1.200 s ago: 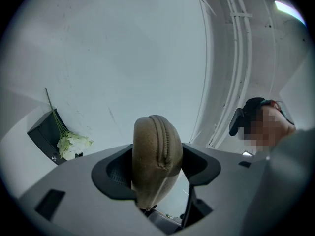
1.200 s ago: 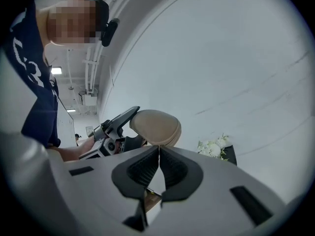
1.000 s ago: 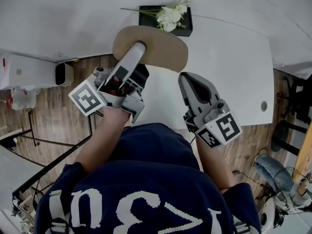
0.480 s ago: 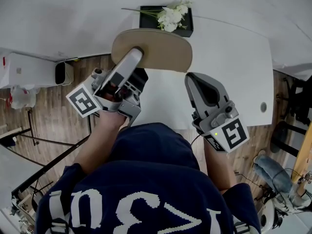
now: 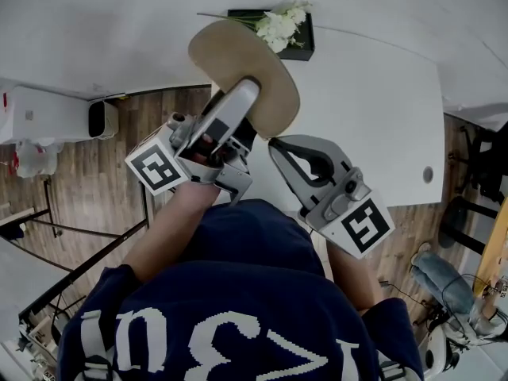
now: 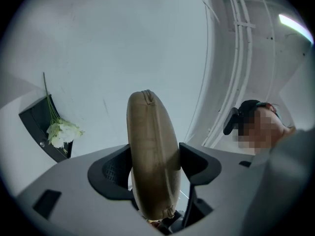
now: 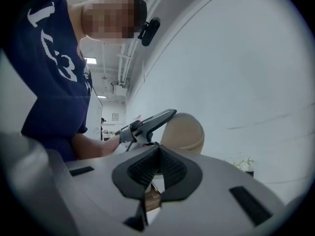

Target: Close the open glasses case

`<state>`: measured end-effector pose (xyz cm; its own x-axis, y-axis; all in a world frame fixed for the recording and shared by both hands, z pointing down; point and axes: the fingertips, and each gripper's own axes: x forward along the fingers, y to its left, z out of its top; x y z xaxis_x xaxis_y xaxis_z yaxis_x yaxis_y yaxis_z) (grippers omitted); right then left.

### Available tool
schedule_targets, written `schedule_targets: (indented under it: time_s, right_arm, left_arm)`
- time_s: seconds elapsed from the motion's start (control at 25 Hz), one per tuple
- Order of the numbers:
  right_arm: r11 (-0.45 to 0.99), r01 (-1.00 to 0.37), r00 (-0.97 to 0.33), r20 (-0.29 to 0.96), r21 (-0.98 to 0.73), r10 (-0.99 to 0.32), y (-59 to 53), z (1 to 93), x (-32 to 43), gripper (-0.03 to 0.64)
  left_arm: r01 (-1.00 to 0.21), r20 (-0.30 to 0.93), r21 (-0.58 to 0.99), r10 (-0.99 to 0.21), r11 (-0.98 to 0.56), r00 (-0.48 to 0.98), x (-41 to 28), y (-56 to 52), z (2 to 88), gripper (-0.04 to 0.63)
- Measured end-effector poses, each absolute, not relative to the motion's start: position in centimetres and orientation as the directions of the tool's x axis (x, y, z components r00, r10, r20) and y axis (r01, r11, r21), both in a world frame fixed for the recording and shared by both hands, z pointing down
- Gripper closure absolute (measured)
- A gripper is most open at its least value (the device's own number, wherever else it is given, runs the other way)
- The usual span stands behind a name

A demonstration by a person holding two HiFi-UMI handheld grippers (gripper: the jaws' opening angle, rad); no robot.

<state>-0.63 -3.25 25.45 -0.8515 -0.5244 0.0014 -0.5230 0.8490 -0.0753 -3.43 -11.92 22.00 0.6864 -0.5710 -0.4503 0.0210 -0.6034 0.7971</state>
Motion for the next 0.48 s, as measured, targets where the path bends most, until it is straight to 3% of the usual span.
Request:
schedule_targets:
  time_s: [0.12,0.32,0.48]
  right_arm:
    - [0.855,-0.515,-0.857,0.022,-0.064,-0.514,-2.9,25.9,-1.0,0.594]
    - [0.873,-0.488,-0.873,0.034,-0.014,-0.487,-2.4,25.6,-1.1,0.594]
    - [0.905,-0.424,-0.9,0.089,0.035,-0.426,-1.4,26.4,-1.6,0.595]
  left_arm:
    - [0.065,-0.447,0.81,-0.542,-0.583,0.712,-2.7,-12.0,22.3,0.307]
    - [0.034,-0.396,0.809,-0.502,-0.586,0.769,-1.3,-11.5,23.6,0.296]
    - [0.098,-0.375,0.845,-0.45,-0.526,0.811,0.0,-10.9,24.8,0.293]
